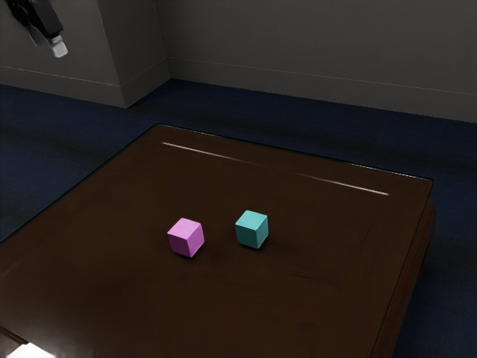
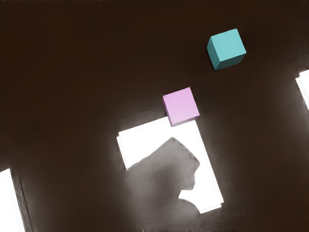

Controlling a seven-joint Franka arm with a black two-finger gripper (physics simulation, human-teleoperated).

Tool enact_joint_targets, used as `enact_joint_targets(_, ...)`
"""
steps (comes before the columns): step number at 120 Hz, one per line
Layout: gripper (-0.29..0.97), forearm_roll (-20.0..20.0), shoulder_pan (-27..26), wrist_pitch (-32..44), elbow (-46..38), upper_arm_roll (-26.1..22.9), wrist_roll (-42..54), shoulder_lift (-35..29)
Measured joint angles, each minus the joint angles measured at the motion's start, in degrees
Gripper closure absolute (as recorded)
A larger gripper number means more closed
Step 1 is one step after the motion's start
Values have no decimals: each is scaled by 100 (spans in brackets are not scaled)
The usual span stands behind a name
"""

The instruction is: Pick up the blue block with one arm, and put the blue block on the pink block with one arm

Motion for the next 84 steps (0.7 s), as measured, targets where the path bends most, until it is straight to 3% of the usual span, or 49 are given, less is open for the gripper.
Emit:
enact_joint_targets(14, 0, 114, 18, -29, -224, -90, 301, -60)
enact_joint_targets(33, 0, 293, -14, 657, -2250, -608, 324, -497)
enact_joint_targets(51, 0, 375, -2, 1381, -3418, -923, -106, -444)
enact_joint_targets(65, 0, 422, -15, 2006, -3959, -1222, -530, -286)
enact_joint_targets(84, 0, 424, 47, 2693, -4038, -1577, -1182, 266)
